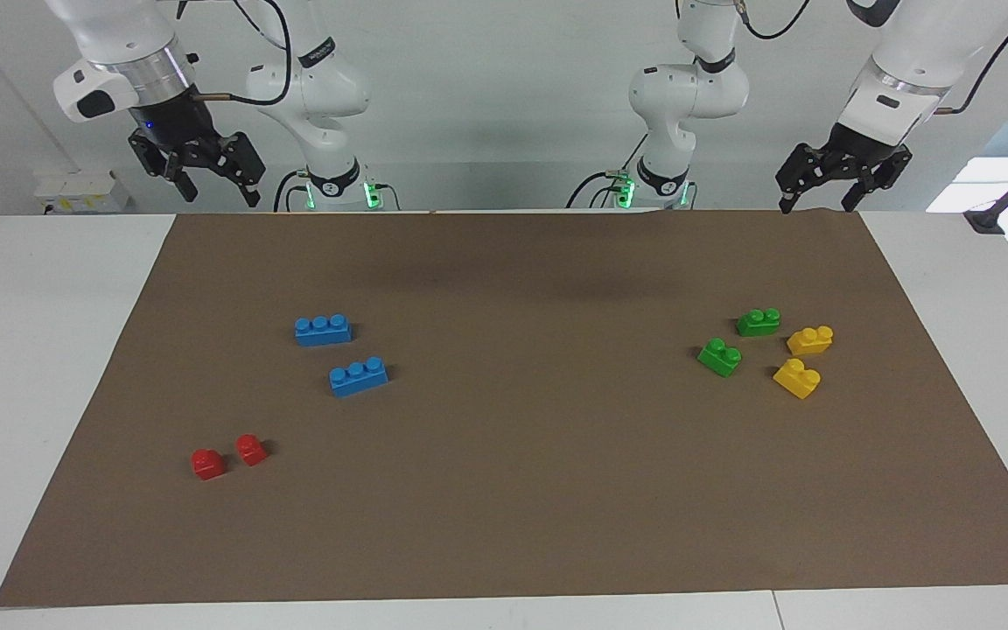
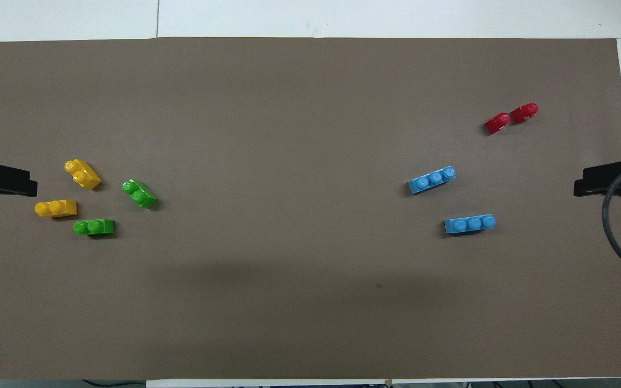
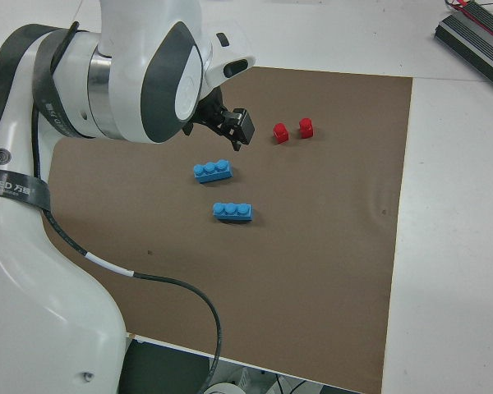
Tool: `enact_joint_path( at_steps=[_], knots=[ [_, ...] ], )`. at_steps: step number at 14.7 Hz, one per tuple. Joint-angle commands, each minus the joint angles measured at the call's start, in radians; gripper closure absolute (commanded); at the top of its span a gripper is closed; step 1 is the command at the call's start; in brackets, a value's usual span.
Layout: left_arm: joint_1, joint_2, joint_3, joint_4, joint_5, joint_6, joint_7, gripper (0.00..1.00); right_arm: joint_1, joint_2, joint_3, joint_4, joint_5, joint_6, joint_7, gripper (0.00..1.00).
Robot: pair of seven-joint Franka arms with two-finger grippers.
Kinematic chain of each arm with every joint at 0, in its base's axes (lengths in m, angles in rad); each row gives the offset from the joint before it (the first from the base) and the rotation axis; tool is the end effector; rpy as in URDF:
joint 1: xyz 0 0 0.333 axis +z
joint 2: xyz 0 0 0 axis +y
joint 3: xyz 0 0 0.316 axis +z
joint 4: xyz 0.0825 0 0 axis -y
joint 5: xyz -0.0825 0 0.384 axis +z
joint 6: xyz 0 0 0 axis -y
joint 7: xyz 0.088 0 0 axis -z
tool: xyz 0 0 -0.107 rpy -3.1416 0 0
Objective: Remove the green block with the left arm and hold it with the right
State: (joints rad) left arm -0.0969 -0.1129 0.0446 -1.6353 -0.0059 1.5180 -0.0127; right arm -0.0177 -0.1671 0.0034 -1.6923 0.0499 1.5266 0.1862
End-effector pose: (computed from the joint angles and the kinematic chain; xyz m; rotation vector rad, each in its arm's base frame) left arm 0.5128 -0.0261 0.6498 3.1302 -0.0629 -0.0076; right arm 0.4968 -0.0014 0.6515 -3.0772 0.3061 0.0044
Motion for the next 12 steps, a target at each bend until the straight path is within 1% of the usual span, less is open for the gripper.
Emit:
enact_joint_path(
  at_steps=[1, 6, 12],
  knots=[
    [-0.006, 0.002, 0.004, 0.012, 0.014, 0.008, 0.002, 0.0, -0.016, 0.078, 0.007, 0.115, -0.021, -0.081, -0.016, 0.05],
    [-0.006, 0.002, 0.005, 0.014, 0.011, 0.008, 0.002, 0.0, -0.025, 0.083, 0.007, 0.121, -0.027, -0.075, -0.008, 0.05],
    [-0.006, 0.002, 0.003, 0.014, 0.009, 0.011, 0.002, 0.0, -0.021, 0.083, 0.01, 0.118, -0.093, -0.057, 0.025, 0.05]
  ],
)
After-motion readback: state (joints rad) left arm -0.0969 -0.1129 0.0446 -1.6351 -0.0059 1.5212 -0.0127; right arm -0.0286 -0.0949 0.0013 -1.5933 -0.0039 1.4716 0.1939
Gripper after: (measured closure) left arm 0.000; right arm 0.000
